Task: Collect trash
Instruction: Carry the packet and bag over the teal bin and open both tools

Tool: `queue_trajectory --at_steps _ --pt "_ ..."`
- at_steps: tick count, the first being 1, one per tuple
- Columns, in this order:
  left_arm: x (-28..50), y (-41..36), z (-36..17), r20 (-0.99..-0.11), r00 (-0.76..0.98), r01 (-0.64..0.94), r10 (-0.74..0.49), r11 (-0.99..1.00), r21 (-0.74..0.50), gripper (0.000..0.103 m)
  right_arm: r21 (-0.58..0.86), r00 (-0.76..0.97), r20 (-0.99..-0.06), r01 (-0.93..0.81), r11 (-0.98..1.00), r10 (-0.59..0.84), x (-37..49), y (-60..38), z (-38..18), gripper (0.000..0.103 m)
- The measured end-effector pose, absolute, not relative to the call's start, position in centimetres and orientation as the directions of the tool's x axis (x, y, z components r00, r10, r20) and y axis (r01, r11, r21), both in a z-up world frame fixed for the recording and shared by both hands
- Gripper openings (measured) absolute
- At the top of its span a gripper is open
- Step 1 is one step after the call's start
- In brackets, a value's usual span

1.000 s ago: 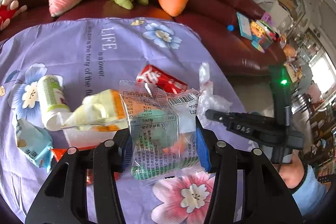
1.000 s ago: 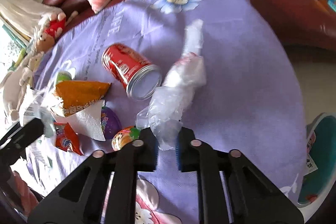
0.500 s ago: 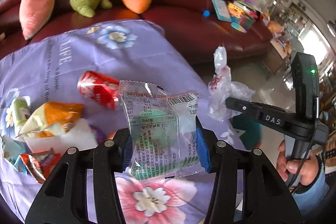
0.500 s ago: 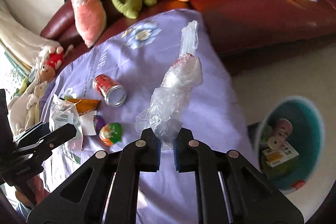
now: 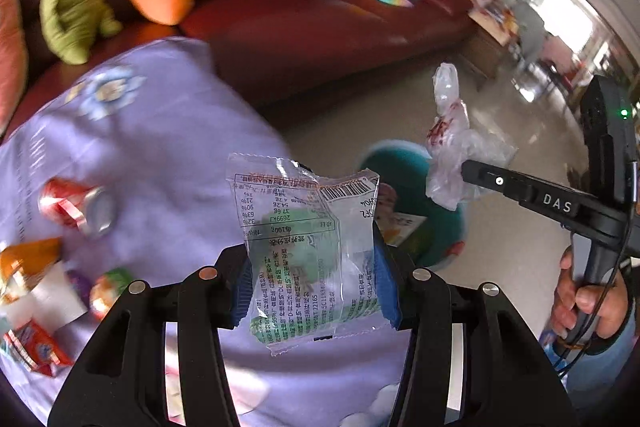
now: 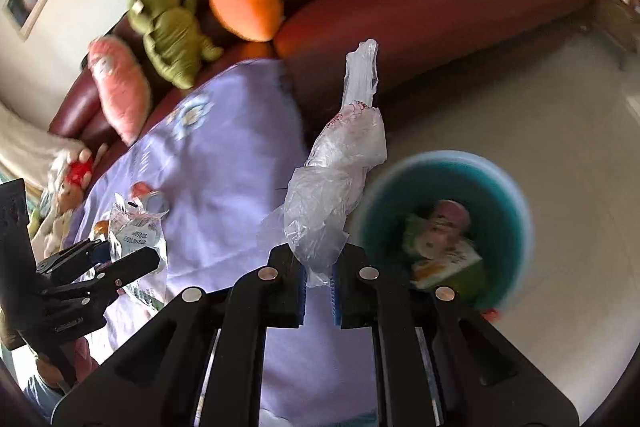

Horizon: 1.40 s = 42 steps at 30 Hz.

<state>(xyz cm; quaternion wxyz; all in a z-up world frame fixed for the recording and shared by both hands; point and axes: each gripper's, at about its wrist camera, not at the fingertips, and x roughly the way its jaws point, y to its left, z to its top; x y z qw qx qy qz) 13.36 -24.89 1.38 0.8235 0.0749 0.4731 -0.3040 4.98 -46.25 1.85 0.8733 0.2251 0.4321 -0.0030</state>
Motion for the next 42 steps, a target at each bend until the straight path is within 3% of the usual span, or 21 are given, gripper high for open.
queue_trajectory --at_steps 21,28,38,41,42 --pt "14.7 -39.9 -6.1 -0.887 0.185 0.671 -0.423 0.714 -0.2 0.052 0.401 0.544 -0.826 0.386 0.831 0.146 1.8 -55.3 -3.8 0.009" --pt "15.4 -41.6 -8.3 -0.908 0.173 0.677 -0.383 0.715 -0.173 0.071 0.396 0.525 -0.839 0.409 0.822 0.143 2.1 -56.2 -4.9 0.01" --pt "16.1 -38.0 -8.1 -0.905 0.193 0.629 -0.379 0.756 -0.182 0.081 0.398 0.512 -0.844 0.396 0.828 0.161 3.7 -55.4 -5.4 0.011" --pt "16.3 -36.2 -7.5 -0.899 0.208 0.605 -0.384 0.773 -0.19 0.082 0.404 0.5 -0.846 0.37 0.837 0.187 4.4 -54.4 -5.6 0.014" --pt "16.5 -35.6 -7.3 -0.897 0.213 0.595 -0.388 0.78 -0.196 0.083 0.403 0.493 -0.848 0.361 0.841 0.195 4.6 -54.0 -5.6 0.021"
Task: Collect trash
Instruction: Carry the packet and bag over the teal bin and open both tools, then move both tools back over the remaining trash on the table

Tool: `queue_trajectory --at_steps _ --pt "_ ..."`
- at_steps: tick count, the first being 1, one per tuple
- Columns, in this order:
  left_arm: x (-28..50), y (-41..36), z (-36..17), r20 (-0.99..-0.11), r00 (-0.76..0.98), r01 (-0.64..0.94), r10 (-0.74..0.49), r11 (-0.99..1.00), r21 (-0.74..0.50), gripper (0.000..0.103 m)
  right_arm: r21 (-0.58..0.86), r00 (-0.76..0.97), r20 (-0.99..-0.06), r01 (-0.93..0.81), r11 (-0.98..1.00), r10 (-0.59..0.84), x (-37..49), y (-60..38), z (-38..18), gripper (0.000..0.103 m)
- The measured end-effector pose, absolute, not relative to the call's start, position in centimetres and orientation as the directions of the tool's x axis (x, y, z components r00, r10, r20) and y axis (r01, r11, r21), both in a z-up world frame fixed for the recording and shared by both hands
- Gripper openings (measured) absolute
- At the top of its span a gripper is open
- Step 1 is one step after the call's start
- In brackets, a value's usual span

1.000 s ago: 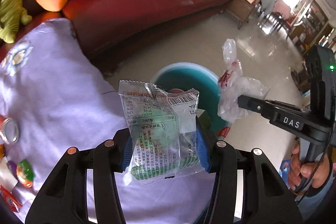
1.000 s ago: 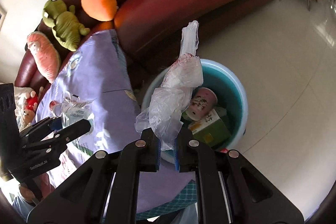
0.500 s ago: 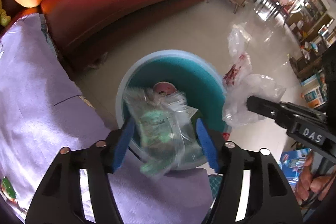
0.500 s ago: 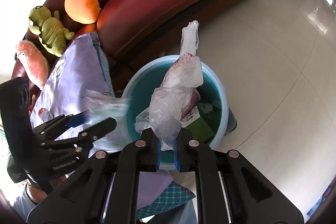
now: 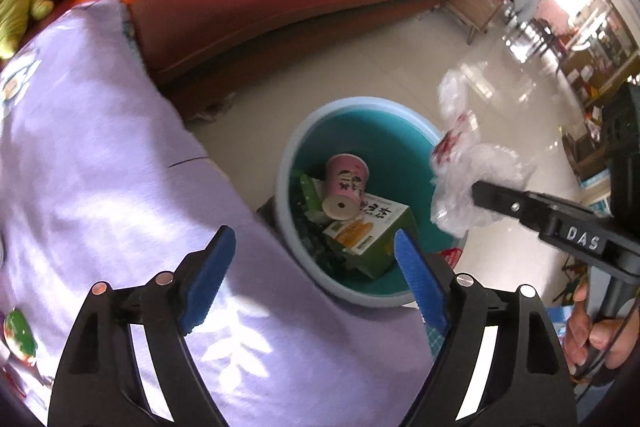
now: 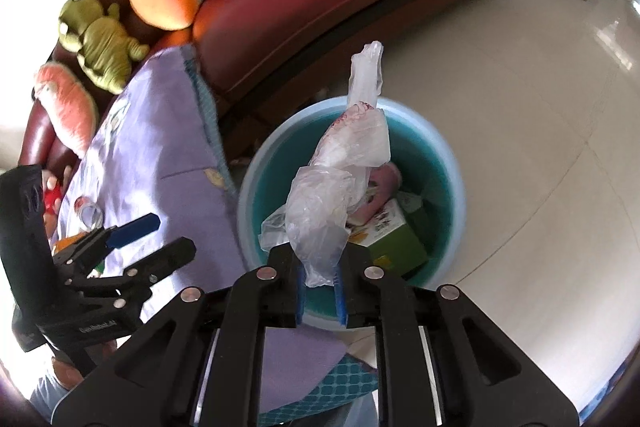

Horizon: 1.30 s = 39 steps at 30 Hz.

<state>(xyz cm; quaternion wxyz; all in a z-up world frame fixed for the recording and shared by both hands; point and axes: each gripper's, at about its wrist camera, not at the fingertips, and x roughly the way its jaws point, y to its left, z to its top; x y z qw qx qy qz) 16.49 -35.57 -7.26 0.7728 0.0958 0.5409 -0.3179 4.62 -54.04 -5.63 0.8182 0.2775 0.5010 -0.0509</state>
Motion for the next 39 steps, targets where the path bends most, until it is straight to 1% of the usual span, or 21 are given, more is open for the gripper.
queue_trajectory --at_steps 1,2,3,5,7,12,22,30,39 --pt "16.5 -35.0 -7.1 -0.895 0.217 0.588 -0.391 0.784 -0.2 0.084 0.401 0.489 -0.85 0.356 0.844 0.197 4.7 -53.7 -5.6 0.043" --pt "16.5 -34.6 -6.9 -0.893 0.221 0.583 -0.393 0.787 -0.202 0.084 0.392 0.486 -0.853 0.354 0.849 0.191 4.9 -53.4 -5.5 0.054" --pt "16.6 -34.1 -6.8 -0.891 0.224 0.578 -0.394 0.79 -0.204 0.085 0.382 0.491 -0.853 0.355 0.853 0.178 4.9 -53.1 -5.3 0.061" --pt "16.5 -33.2 -6.5 -0.889 0.229 0.57 -0.396 0.795 -0.207 0.085 0.372 0.498 -0.851 0.352 0.859 0.165 4.8 -52.9 -4.8 0.061" --pt "16.4 -32.3 -6.4 -0.889 0.23 0.561 -0.396 0.8 -0.212 0.086 0.368 0.498 -0.853 0.357 0.859 0.158 4.7 -52.7 -4.5 0.065" --pt "15.9 -30.2 -6.0 -0.884 0.24 0.544 -0.401 0.81 -0.219 0.086 0.351 0.493 -0.859 0.366 0.862 0.141 4.4 -51.8 -3.9 0.07" --pt "14.6 -24.8 -4.1 -0.865 0.291 0.502 -0.408 0.835 -0.225 0.087 0.335 0.507 -0.851 0.324 0.885 0.137 4.1 -47.8 -1.7 0.072" --pt "13.8 -17.4 -2.6 -0.849 0.361 0.418 -0.387 0.881 -0.224 0.087 0.313 0.507 -0.847 0.229 0.922 0.162 5.2 -41.8 0.2 0.073" --pt "13.4 -7.9 -1.3 -0.834 0.433 0.295 -0.343 0.928 -0.229 0.087 0.268 0.481 -0.853 0.073 0.961 0.202 7.4 -32.7 1.8 0.073"
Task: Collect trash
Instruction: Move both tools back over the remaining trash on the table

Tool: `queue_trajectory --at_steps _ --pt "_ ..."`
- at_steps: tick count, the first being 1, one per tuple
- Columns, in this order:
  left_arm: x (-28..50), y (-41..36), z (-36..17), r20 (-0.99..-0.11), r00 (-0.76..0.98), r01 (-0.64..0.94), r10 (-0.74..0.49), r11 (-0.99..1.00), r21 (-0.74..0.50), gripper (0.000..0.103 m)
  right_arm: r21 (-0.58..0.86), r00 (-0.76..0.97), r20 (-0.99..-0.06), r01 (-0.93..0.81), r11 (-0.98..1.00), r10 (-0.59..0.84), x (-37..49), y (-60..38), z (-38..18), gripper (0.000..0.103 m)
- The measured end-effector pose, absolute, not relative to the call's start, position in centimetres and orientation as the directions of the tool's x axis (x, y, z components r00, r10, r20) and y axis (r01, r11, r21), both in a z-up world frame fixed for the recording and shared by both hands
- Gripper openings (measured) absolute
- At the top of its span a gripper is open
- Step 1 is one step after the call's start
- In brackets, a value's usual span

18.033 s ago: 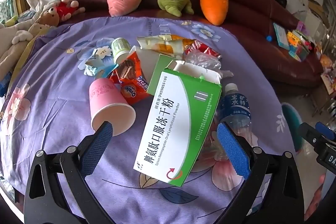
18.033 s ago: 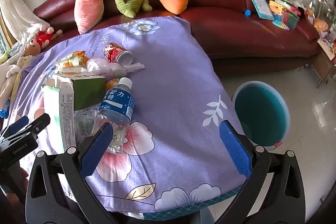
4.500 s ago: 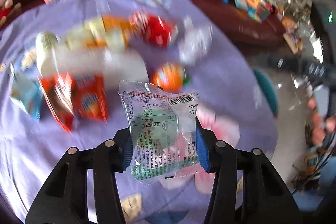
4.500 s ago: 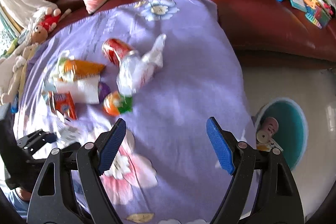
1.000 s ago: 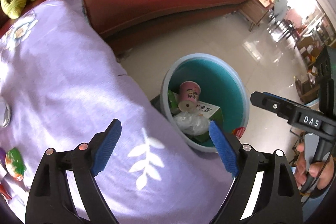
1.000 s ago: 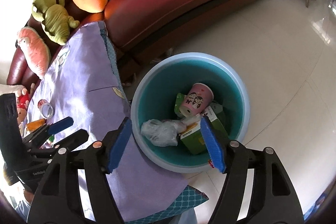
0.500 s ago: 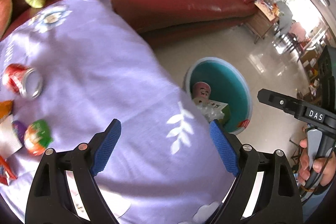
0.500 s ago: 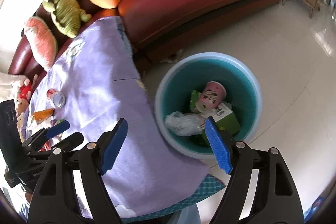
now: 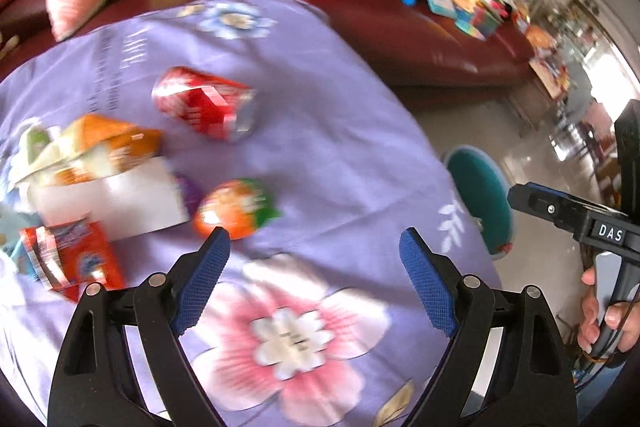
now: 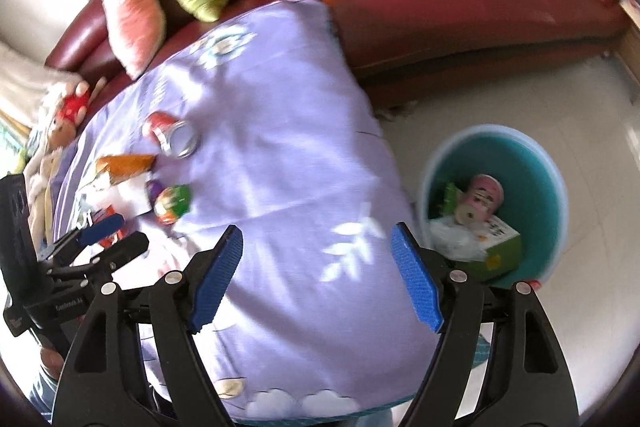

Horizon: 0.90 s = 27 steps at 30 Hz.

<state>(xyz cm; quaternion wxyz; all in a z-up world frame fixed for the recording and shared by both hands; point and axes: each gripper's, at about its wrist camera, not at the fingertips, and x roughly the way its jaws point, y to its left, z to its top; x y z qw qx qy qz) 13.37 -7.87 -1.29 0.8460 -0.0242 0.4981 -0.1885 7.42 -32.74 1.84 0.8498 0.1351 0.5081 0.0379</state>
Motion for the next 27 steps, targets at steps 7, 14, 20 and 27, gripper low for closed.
queue_trajectory --at_steps 7,14,20,27 --pt "12.9 -0.8 -0.5 -0.817 0.486 0.203 -0.31 0.95 -0.239 0.087 0.214 0.449 -0.869 -0.036 0.976 0.207 8.9 -26.7 2.8 0.073" --pt "12.3 6.3 -1.4 -0.813 0.525 0.086 -0.251 0.966 -0.243 0.088 0.148 0.41 -0.89 -0.148 0.978 0.197 10.2 -21.1 2.8 0.073" --pt "12.5 9.7 -4.6 -0.843 0.489 -0.003 -0.223 0.966 -0.257 0.088 0.124 0.374 -0.906 -0.214 0.969 0.198 11.2 -17.5 2.2 0.073" --pt "13.8 10.2 -7.1 -0.85 0.472 -0.031 -0.233 0.959 -0.28 0.088 0.1 0.338 -0.922 -0.257 0.961 0.186 12.1 -14.6 1.2 0.073"
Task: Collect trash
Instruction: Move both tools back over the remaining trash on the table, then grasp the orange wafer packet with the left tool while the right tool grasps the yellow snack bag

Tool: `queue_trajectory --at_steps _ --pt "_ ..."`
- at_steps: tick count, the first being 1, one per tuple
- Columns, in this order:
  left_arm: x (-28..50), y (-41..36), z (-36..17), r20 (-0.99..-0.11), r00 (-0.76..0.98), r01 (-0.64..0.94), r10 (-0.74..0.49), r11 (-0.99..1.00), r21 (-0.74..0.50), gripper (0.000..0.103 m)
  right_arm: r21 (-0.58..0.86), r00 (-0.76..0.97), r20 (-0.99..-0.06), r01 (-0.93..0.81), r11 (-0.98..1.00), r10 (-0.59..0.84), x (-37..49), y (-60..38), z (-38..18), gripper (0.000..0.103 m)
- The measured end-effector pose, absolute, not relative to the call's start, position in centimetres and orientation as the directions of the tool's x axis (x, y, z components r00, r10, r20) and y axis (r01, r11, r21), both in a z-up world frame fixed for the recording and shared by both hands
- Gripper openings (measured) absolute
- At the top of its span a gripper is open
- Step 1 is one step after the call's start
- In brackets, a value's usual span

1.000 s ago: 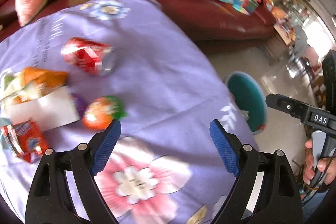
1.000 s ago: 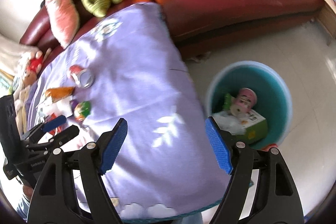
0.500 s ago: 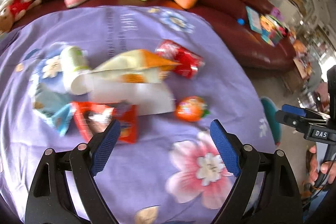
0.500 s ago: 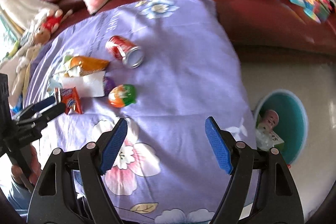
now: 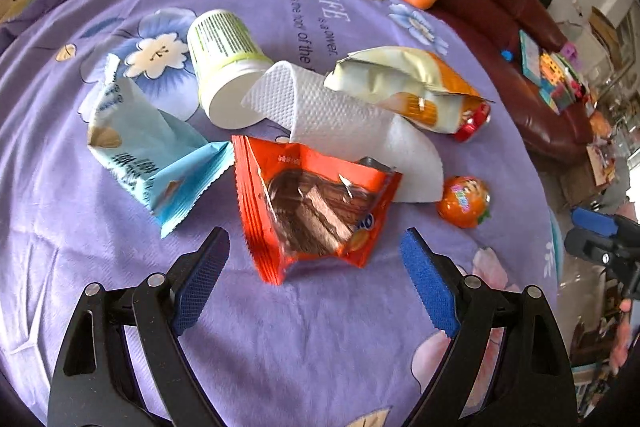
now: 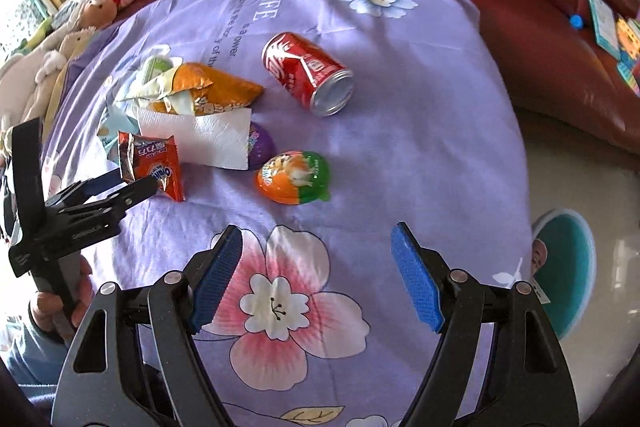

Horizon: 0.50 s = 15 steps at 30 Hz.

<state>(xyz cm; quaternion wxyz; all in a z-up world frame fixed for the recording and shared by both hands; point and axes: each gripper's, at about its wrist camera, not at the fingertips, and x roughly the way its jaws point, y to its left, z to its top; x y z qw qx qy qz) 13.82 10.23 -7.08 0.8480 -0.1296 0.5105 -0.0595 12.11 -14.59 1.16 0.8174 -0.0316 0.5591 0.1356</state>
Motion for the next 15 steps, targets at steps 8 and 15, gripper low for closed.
queue_trajectory --at_steps 8,15 --pt "14.0 11.5 -8.3 -0.821 0.488 -0.03 -0.296 0.935 -0.355 0.047 0.056 0.315 -0.935 -0.326 0.944 0.164 13.8 -11.3 0.5 0.073" --pt "12.8 13.1 -7.9 -0.793 0.509 -0.009 -0.335 0.919 -0.394 0.045 0.002 0.331 -0.924 -0.495 0.869 0.19 15.9 -5.1 1.1 0.073"
